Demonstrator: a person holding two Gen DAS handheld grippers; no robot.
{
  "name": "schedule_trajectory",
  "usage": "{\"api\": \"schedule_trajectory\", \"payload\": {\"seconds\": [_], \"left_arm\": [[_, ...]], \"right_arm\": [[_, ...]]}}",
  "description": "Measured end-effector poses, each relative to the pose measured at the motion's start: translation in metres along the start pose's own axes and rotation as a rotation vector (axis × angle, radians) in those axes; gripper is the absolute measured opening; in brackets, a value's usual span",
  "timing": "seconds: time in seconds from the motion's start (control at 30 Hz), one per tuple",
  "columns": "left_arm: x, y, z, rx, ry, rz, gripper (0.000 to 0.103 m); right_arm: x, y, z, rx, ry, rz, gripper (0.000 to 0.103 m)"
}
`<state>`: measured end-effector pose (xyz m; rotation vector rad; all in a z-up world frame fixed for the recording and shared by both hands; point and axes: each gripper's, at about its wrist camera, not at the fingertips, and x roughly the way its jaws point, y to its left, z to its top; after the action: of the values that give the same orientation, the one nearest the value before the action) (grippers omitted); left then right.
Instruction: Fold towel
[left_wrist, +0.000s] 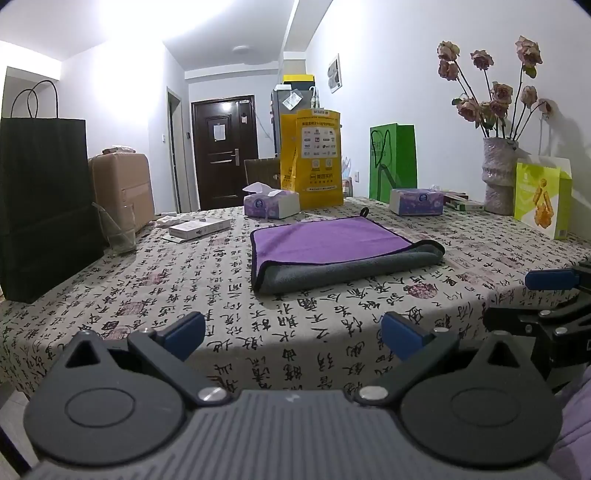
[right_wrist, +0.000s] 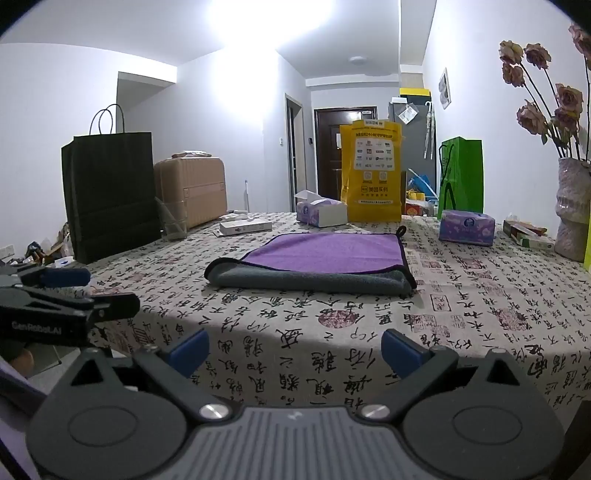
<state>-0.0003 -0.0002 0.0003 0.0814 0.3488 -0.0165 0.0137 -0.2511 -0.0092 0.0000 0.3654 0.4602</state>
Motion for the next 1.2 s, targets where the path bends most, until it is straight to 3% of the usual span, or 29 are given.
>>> {"api": "schedule_trajectory", "payload": {"seconds": [1.2], "left_arm": [[-0.0002,-0.0002,0.0001,0.001,0.000,0.000,0.103]], "right_arm": [[-0.0006,0.0002,-0.0014,0.000,0.001,0.000,0.100]]}}
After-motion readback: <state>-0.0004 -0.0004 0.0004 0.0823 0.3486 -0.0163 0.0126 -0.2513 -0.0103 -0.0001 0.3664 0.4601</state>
